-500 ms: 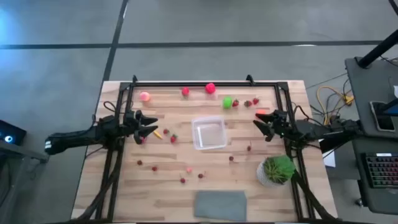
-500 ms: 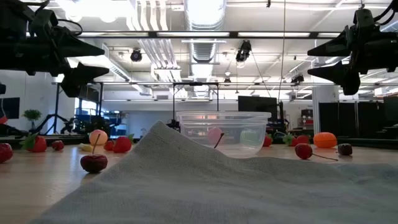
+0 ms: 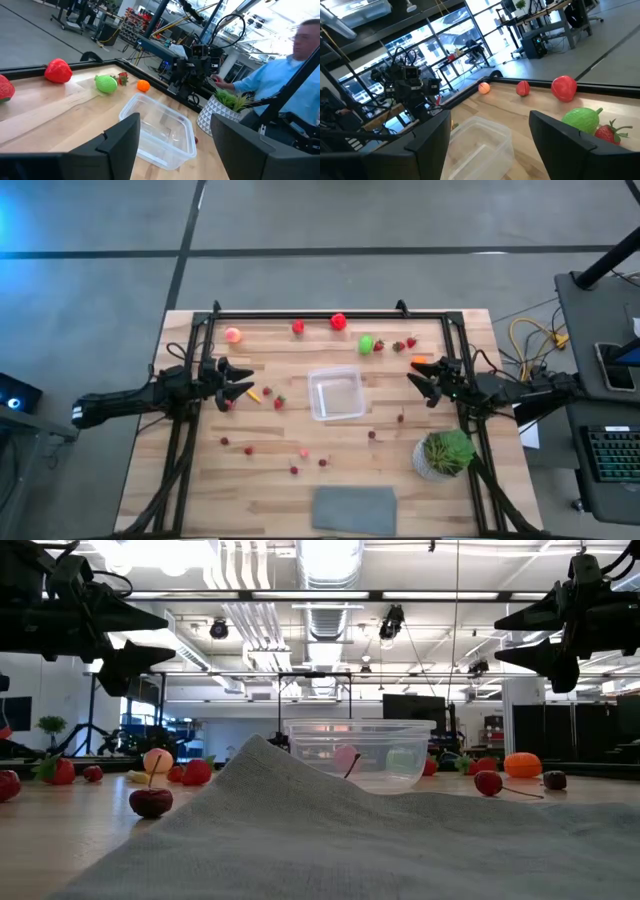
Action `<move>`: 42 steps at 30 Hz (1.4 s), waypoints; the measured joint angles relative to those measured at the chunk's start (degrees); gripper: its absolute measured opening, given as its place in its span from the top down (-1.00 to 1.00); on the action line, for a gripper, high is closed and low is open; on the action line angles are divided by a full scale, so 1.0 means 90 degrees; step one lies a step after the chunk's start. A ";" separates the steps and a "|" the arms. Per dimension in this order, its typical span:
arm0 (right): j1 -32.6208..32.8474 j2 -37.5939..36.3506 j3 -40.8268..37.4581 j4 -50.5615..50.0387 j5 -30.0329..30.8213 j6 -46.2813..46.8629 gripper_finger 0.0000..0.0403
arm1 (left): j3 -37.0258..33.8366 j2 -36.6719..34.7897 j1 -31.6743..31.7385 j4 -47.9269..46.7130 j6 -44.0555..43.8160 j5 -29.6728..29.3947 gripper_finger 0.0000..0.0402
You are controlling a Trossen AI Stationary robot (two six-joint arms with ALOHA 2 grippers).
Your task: Pick and placing Produce into tupperware
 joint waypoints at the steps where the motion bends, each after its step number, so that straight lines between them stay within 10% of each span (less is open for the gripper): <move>1: 0.0002 0.0000 0.0000 0.0000 0.0002 0.0000 -0.29 | 0.0000 -0.0002 -0.0001 0.0000 -0.0001 -0.0001 -0.14; 30: 0.0000 0.0000 0.0000 0.0007 0.0000 0.0022 -0.29 | 0.0000 -0.0002 -0.0001 -0.0001 0.0000 -0.0001 -0.14; 42: -0.0038 0.0143 0.0000 0.1902 0.0728 -0.0519 -0.29 | 0.0000 0.0000 0.0001 0.0000 -0.0001 -0.0001 -0.14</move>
